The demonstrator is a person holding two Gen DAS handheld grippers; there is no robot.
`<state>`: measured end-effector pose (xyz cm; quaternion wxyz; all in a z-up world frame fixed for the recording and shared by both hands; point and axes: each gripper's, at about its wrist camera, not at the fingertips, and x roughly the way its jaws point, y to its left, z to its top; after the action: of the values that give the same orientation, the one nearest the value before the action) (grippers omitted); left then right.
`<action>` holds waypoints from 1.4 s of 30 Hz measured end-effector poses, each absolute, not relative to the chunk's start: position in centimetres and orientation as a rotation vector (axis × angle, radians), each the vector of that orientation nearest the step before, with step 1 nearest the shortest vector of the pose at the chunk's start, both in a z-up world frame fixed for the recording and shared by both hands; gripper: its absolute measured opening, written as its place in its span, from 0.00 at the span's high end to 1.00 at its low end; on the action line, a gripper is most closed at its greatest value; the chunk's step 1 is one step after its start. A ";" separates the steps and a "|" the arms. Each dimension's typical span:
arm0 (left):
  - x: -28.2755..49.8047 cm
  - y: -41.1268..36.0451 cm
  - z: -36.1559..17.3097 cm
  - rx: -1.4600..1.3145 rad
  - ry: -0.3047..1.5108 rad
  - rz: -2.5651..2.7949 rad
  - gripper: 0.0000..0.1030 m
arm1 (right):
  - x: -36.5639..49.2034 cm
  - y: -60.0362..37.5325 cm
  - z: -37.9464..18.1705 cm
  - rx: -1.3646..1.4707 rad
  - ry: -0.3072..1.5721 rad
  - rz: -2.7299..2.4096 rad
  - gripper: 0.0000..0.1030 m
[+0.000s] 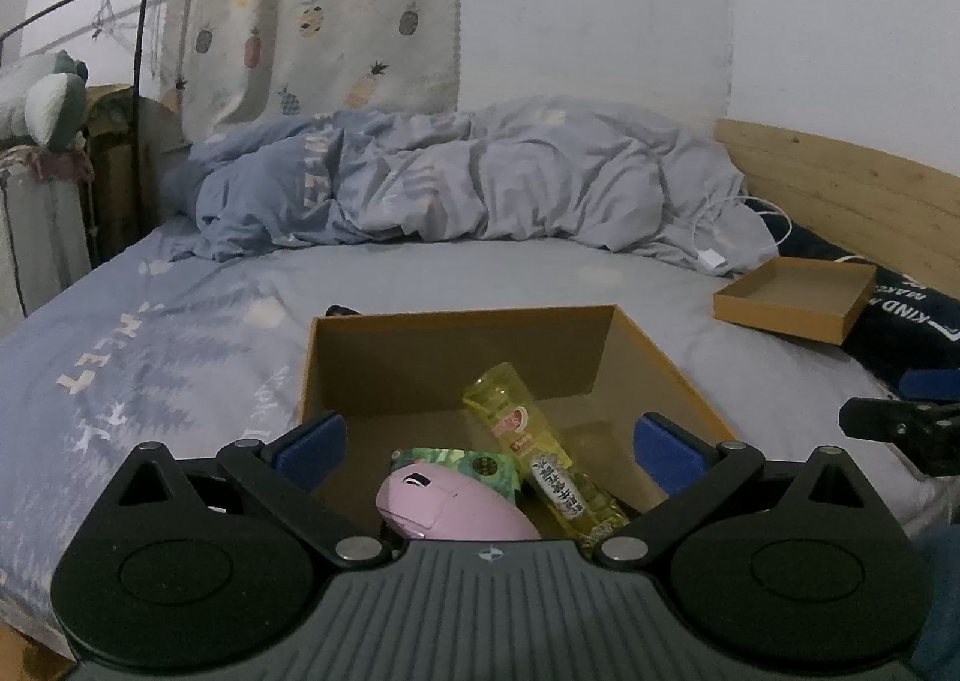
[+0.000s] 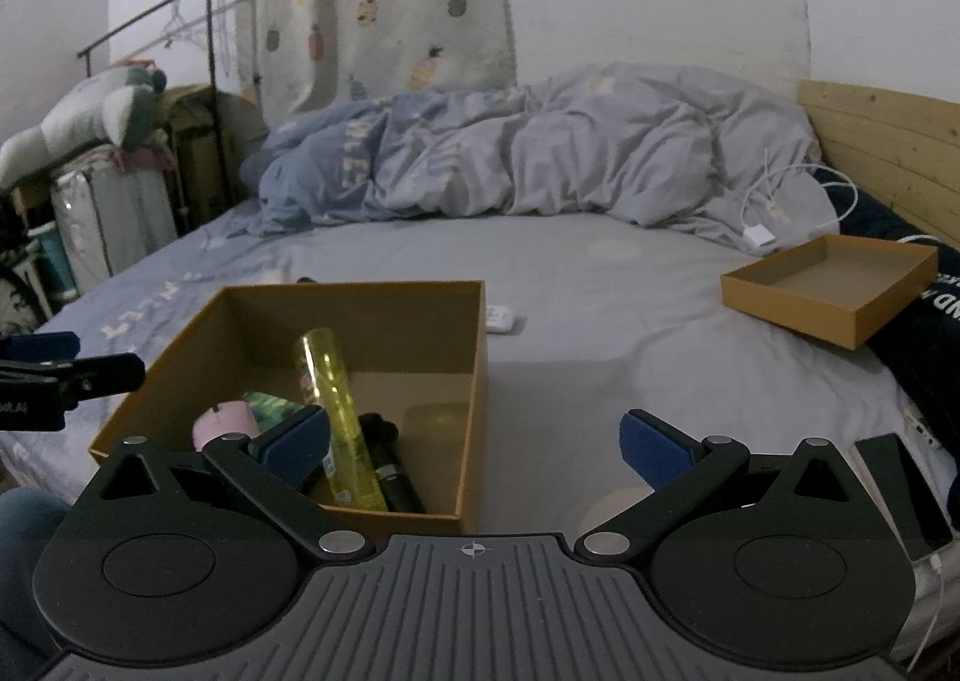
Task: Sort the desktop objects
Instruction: 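Move both tools from the box toward the black-and-blue shaver on the sheet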
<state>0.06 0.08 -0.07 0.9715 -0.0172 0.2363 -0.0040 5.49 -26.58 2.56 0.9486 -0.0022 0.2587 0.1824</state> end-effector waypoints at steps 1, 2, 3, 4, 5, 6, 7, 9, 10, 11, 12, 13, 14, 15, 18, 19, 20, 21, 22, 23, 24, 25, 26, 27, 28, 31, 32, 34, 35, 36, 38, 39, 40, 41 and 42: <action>0.1 0.2 -0.2 -0.036 0.476 -0.008 0.00 | 5.4 -26.6 2.6 -0.004 0.525 0.371 0.00; 0.2 0.3 -0.2 -0.038 0.475 -0.008 0.00 | 5.4 -26.6 2.6 -0.004 0.525 0.371 0.00; 0.3 0.4 -0.3 -0.039 0.474 -0.008 0.00 | 5.3 -26.6 2.7 -0.004 0.524 0.371 0.00; 0.3 0.5 -0.4 -0.040 0.473 -0.007 0.00 | 5.2 -26.7 2.7 -0.004 0.523 0.371 0.00; 0.4 0.6 -0.5 -0.042 0.471 -0.007 0.00 | 5.2 -26.7 2.8 -0.004 0.522 0.371 0.00; 0.5 0.7 -0.6 -0.043 0.470 -0.007 0.00 | 5.1 -26.7 2.8 -0.003 0.521 0.372 0.00; 0.6 0.8 -0.7 -0.045 0.469 -0.007 0.00 | 5.3 -26.5 2.6 -0.001 0.525 0.375 0.00; 0.6 1.0 -0.9 -0.046 0.469 -0.006 0.00 | 5.6 -26.2 2.2 0.003 0.533 0.381 0.00; 0.6 0.9 -0.9 -0.047 0.470 -0.007 0.00 | 5.7 -26.1 2.1 0.005 0.536 0.384 0.00; 0.7 0.8 -0.8 -0.048 0.470 -0.007 0.00 | 5.7 -26.1 2.1 0.006 0.537 0.388 0.00; 0.8 0.7 -0.6 -0.049 0.471 -0.007 0.00 | 5.8 -26.2 2.0 0.007 0.539 0.390 0.00; 0.8 0.6 -0.5 -0.050 0.472 -0.007 0.00 | 5.8 -26.3 2.0 0.008 0.541 0.392 0.00; 0.7 0.6 -0.5 -0.053 0.474 -0.009 0.00 | 5.9 -26.4 2.0 0.009 0.542 0.395 0.00; 0.6 0.6 -0.5 -0.055 0.475 -0.011 0.00 | 5.9 -26.5 2.0 0.010 0.544 0.398 0.00; 0.6 0.6 -0.5 -0.063 0.474 -0.016 0.00 | 6.0 -26.9 2.0 0.018 0.552 0.413 0.00; 0.5 0.5 -0.5 -0.063 0.472 -0.020 0.00 | 6.1 -27.1 2.0 0.021 0.555 0.418 0.00; 0.4 0.4 -0.4 -0.062 0.470 -0.024 0.00 | 6.1 -27.3 2.0 0.025 0.558 0.426 0.00; 0.2 0.3 -0.3 -0.060 0.468 -0.028 0.00 | 6.1 -27.5 2.0 0.029 0.562 0.433 0.00; 0.2 0.3 -0.3 -0.061 0.467 -0.033 0.00 | 6.1 -27.7 2.0 0.034 0.565 0.441 0.00; 0.2 0.3 -0.3 -0.064 0.468 -0.038 0.00 | 6.1 -27.9 2.0 0.038 0.568 0.448 0.00; 0.2 0.4 -0.4 -0.066 0.468 -0.043 0.00 | 6.1 -27.9 2.0 0.041 0.571 0.455 0.00; 0.3 0.4 -0.4 -0.070 0.468 -0.047 0.00 | 6.0 -26.8 1.9 0.040 0.574 0.459 0.00; 0.3 0.5 -0.4 -0.074 0.470 -0.050 0.00 | 5.9 -25.6 1.7 0.039 0.577 0.462 0.00; 0.2 0.5 -0.3 -0.080 0.472 -0.051 0.00 | 6.0 -25.5 1.6 0.042 0.581 0.465 0.00; 0.4 0.7 -0.4 -0.087 0.476 -0.052 0.00 | 6.0 -25.4 1.6 0.046 0.586 0.468 0.00; 0.7 1.1 -0.5 -0.110 0.491 -0.051 0.00 | 6.2 -25.2 1.4 0.054 0.597 0.479 0.00; 0.8 1.2 -0.5 -0.119 0.497 -0.053 0.00 | 6.2 -25.2 1.4 0.056 0.599 0.484 0.00; 1.0 1.5 -0.6 -0.135 0.508 -0.053 0.00 | 6.1 -25.1 1.3 0.058 0.603 0.492 0.00; 1.1 1.6 -0.6 -0.145 0.515 -0.050 0.00 | 6.1 -25.0 1.3 0.060 0.605 0.497 0.00; 1.3 1.8 -0.6 -0.154 0.522 -0.047 0.00 | 6.1 -25.0 1.3 0.061 0.607 0.500 0.00; 1.4 2.1 -0.6 -0.173 0.533 -0.042 0.00 | 6.2 -24.9 1.2 0.070 0.618 0.501 0.00; 1.5 2.1 -0.6 -0.179 0.537 -0.042 0.00 | 6.3 -24.9 1.2 0.074 0.623 0.502 0.00; 1.6 2.2 -0.6 -0.184 0.541 -0.039 0.00 | 6.3 -24.9 1.1 0.079 0.628 0.502 0.00; 1.7 2.4 -0.6 -0.190 0.543 -0.039 0.00 | 6.4 -24.9 1.1 0.083 0.633 0.502 0.00; 1.8 2.5 -0.6 -0.192 0.546 -0.043 0.01 | 6.7 -24.9 1.1 0.085 0.637 0.503 0.00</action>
<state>1.83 2.52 -0.55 0.9581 -0.0949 0.2693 -0.0210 6.72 -24.88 1.12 0.9180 0.0411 0.3097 0.2445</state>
